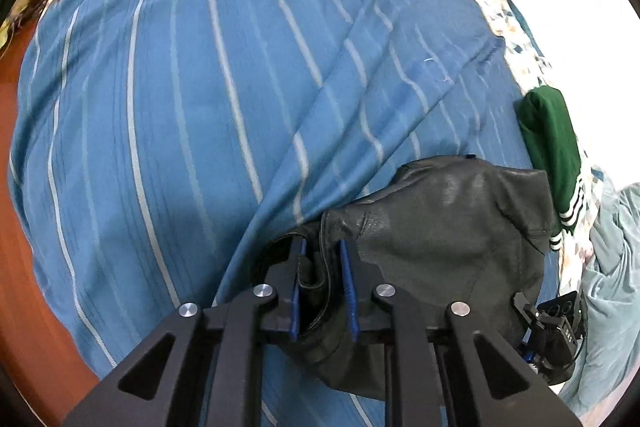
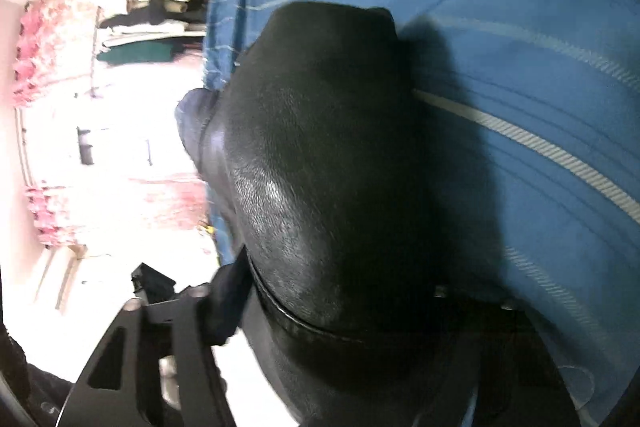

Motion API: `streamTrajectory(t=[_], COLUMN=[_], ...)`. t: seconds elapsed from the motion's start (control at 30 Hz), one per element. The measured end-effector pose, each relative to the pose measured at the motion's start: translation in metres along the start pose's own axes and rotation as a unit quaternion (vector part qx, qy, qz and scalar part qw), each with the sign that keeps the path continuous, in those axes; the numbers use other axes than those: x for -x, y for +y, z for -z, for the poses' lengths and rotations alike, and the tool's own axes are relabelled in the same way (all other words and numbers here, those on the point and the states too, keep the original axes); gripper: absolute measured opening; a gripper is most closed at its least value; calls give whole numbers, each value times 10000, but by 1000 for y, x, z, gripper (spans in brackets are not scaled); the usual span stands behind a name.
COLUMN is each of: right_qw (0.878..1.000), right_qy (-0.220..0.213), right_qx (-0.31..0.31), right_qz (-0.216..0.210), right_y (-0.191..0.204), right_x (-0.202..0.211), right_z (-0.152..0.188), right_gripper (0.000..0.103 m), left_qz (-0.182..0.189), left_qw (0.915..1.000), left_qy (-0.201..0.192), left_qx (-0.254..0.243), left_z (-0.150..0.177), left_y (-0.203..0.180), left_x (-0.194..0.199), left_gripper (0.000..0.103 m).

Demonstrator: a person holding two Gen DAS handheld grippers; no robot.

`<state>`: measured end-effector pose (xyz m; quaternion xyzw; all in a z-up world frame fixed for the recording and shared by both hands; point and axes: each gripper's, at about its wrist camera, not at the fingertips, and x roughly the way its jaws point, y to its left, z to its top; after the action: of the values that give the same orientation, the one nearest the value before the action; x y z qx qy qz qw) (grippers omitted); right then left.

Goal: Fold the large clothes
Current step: 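Lift the jacket bundle with both grippers and lower it onto the green sweater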

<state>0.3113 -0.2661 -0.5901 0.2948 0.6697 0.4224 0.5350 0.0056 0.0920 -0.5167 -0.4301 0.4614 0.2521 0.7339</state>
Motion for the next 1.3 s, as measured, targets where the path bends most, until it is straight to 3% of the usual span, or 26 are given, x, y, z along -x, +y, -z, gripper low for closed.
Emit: streamTrajectory(t=[0.2, 0.47, 0.63, 0.83, 1.03, 1.13, 1.2, 1.3], right_qw=[9992, 9969, 9917, 9782, 9599, 9528, 9506, 9517], right_qy=[-253, -638, -1133, -1964, -2644, -2834, -2830, -2729], right_qx=[-196, -321, -350, -203, -129, -148, -330, -845], right_qz=[-247, -321, -504, -641, -924, -1077, -1230, -1123], right_y=[21, 80, 126, 166, 162, 136, 100, 38], right_x=[22, 42, 66, 128, 206, 239, 254, 256], right_z=[18, 16, -10, -75, -163, -220, -260, -313], right_gripper=[40, 37, 37, 36, 37, 37, 37, 37], left_qz=[111, 345, 717, 1340, 1936, 2061, 2021, 1758], left_qw=[9989, 9958, 9887, 9735, 9512, 9427, 9415, 9432], left_qy=[-32, 26, -161, -319, -573, -649, -609, -318], left_qx=[-445, -842, -1304, -1826, -2334, -2543, -2628, -2799], left_z=[-18, -70, -121, -190, -240, -253, -256, -251], left_y=[-17, -45, -104, -215, -354, -418, -446, -479], left_x=[16, 35, 51, 38, -1, -44, -81, -151], left_gripper=[9, 8, 7, 7, 7, 7, 7, 7])
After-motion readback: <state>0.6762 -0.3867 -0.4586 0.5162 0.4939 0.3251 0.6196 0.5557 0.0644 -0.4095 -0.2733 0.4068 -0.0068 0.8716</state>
